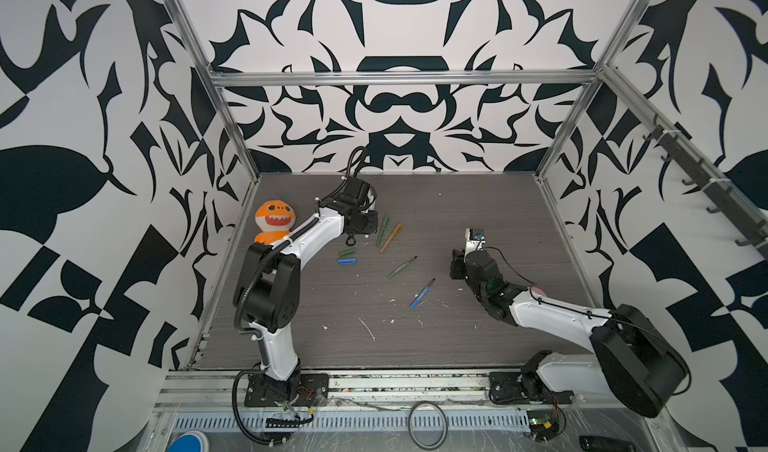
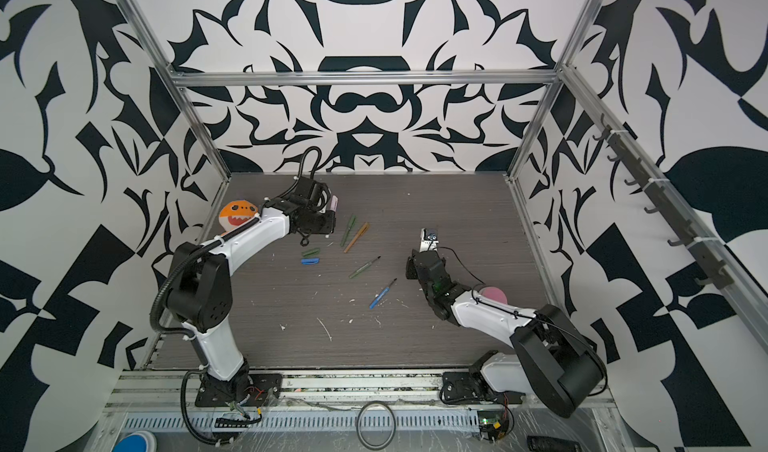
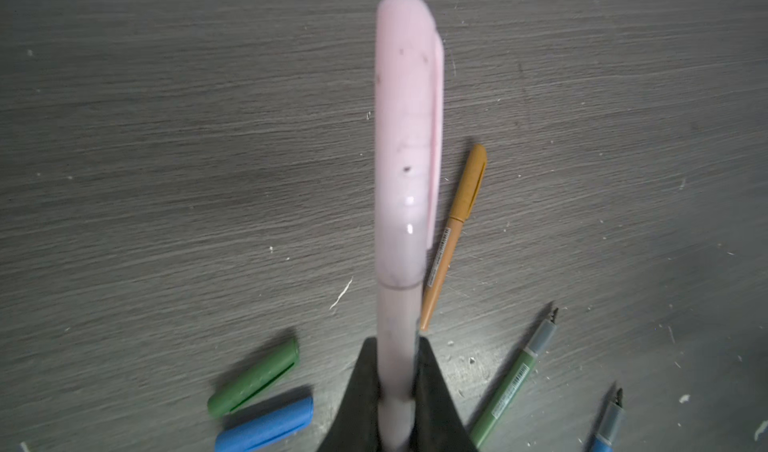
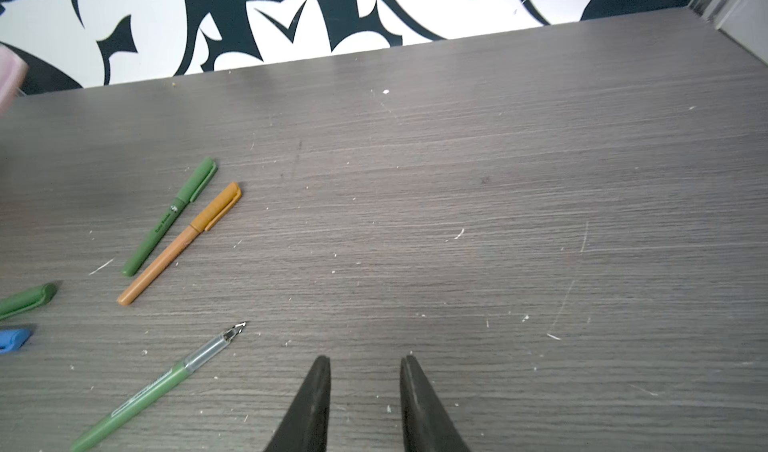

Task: Insert the pens into the pen caps
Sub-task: 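Lower the capped pen with the left gripper while the right arm withdraws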

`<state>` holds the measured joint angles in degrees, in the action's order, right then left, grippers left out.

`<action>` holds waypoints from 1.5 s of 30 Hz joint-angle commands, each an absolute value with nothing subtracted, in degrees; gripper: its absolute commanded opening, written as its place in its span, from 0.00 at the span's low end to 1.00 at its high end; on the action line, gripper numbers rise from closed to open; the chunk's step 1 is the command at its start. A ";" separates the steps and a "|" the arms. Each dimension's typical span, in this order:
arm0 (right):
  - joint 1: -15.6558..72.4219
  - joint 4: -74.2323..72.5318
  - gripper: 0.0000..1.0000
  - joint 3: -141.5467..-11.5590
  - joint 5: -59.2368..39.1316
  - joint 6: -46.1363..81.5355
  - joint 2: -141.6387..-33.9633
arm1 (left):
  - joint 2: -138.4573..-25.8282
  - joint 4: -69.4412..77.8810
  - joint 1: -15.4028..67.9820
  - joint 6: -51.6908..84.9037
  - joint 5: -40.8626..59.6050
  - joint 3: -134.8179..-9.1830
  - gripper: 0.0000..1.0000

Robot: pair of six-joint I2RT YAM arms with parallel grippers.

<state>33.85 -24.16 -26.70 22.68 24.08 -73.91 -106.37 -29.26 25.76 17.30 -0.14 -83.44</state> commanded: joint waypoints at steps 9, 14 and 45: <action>34.35 -28.04 0.31 -27.32 24.49 25.79 -74.51 | -123.04 -37.39 24.61 16.43 3.92 -96.18 0.05; 34.43 -27.74 0.31 -27.80 23.56 25.93 -74.88 | -125.51 -37.44 24.35 16.22 3.80 -97.27 0.06; 34.42 -28.19 0.31 -28.39 21.91 27.18 -76.21 | -131.75 -45.75 23.77 13.93 1.76 -106.52 0.17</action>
<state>34.17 -26.02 -26.61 22.00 26.63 -76.34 -130.06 -41.93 24.01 14.74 2.20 -104.36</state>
